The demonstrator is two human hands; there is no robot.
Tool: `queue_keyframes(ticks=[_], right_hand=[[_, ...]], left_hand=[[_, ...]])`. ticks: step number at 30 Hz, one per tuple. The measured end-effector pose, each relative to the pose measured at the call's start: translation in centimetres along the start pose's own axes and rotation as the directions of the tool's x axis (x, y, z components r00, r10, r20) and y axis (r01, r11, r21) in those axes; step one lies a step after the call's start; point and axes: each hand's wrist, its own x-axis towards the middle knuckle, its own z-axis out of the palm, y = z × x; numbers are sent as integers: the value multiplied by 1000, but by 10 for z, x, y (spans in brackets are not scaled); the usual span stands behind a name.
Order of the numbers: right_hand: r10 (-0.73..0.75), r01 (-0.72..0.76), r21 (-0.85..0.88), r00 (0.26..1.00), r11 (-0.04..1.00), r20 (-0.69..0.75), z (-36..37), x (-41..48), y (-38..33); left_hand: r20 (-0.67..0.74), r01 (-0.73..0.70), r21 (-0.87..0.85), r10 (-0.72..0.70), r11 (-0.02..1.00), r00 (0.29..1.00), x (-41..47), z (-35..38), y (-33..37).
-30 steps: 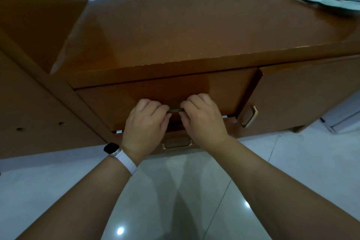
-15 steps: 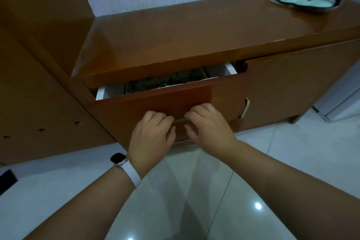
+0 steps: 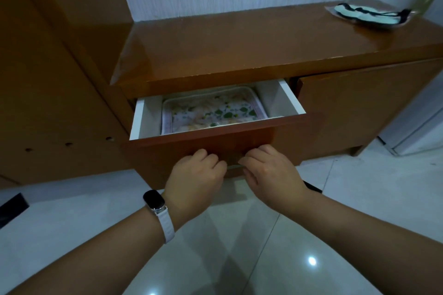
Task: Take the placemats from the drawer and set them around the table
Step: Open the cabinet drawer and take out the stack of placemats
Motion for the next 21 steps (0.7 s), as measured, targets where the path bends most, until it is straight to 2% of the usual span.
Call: queue_keyframes(ticks=[17, 21], right_hand=[[-12, 13, -42, 1000, 999, 28, -14, -20, -20], [-37, 37, -54, 999, 998, -2, -29, -14, -25]], left_hand=[[42, -72, -28, 74, 997, 996, -21, -18, 19], [-27, -46, -84, 44, 995, 999, -13, -31, 17]])
